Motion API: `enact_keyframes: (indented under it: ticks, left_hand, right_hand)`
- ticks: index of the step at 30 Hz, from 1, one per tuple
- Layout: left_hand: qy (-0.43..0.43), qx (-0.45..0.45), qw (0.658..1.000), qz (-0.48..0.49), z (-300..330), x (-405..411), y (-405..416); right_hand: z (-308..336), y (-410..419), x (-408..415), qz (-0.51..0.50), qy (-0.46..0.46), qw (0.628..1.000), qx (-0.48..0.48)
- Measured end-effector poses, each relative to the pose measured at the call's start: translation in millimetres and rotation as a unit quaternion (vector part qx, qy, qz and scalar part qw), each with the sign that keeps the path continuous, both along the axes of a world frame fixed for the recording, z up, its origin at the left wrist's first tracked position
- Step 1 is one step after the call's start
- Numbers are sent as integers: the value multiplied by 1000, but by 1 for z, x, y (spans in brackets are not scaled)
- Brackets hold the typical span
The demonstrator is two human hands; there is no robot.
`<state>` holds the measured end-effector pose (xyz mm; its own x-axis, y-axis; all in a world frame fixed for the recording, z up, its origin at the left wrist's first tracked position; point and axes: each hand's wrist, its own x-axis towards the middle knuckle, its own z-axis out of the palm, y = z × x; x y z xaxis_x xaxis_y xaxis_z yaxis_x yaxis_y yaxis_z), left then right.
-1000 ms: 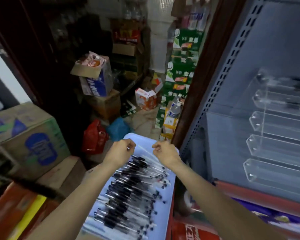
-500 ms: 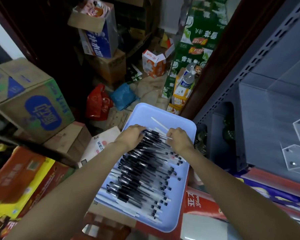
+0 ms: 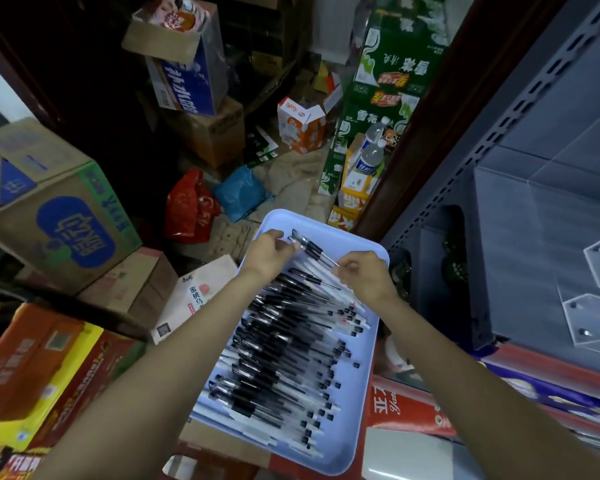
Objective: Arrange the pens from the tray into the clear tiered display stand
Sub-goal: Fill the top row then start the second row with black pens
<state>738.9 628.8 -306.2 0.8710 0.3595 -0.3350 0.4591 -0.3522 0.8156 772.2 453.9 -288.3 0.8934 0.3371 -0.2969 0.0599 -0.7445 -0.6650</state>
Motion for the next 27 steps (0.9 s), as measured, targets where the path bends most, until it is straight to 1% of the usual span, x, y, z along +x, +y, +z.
enact_keyframes:
  ticks: [2, 4, 5, 7, 9, 11, 12, 13, 14, 15, 16, 18, 22, 25, 27]
  left_hand:
    - [-27, -80, 996, 31, 14, 5, -5]
    - [-59, -165, 984, 28, 32, 9, -13]
    - [-73, -192, 978, 21, 43, 11, -17]
    - [-108, -220, 969, 17, 65, 18, -27]
    - [-150, -244, 958, 7, 92, 24, -39]
    - [-186, -234, 954, -13, 120, 30, -56]
    - [-209, -194, 958, -31, 132, 33, -66]
    - [-237, -126, 961, -59, 144, 36, -76]
    - [-267, -41, 958, -99, 157, 38, -88]
    - [-288, 31, 946, -142, 169, 40, -102]
    - [-301, 79, 932, -184, 180, 42, -118]
    - [-309, 129, 909, -247, 198, 46, -151]
    - [-313, 189, 883, -292, 226, 55, -213]
    - [-328, 211, 871, -300, 244, 62, -256]
    - [-361, 254, 861, -254, 254, 70, -279]
  right_hand:
    - [18, 2, -1, -33, 2, 998, 56]
    - [40, 4, -1, -44, 6, 995, 94]
    - [51, 3, -1, -43, 8, 993, 107]
    - [72, 0, 0, -39, 4, 990, 134]
    - [94, -9, 2, -27, -43, 990, 129]
    - [115, -25, 8, -29, -92, 989, 108]
    - [126, -34, 11, -38, -117, 987, 107]
    - [138, -46, 15, -52, -149, 981, 115]
    - [151, -59, 18, -67, -184, 972, 132]
    - [165, -74, 20, -79, -214, 961, 158]
    - [178, -90, 21, -87, -231, 951, 187]
    - [200, -125, 23, -86, -240, 935, 245]
    - [223, -198, 24, -88, -232, 911, 330]
    - [235, -250, 28, -109, -239, 892, 368]
    - [243, -283, 32, -139, -250, 875, 391]
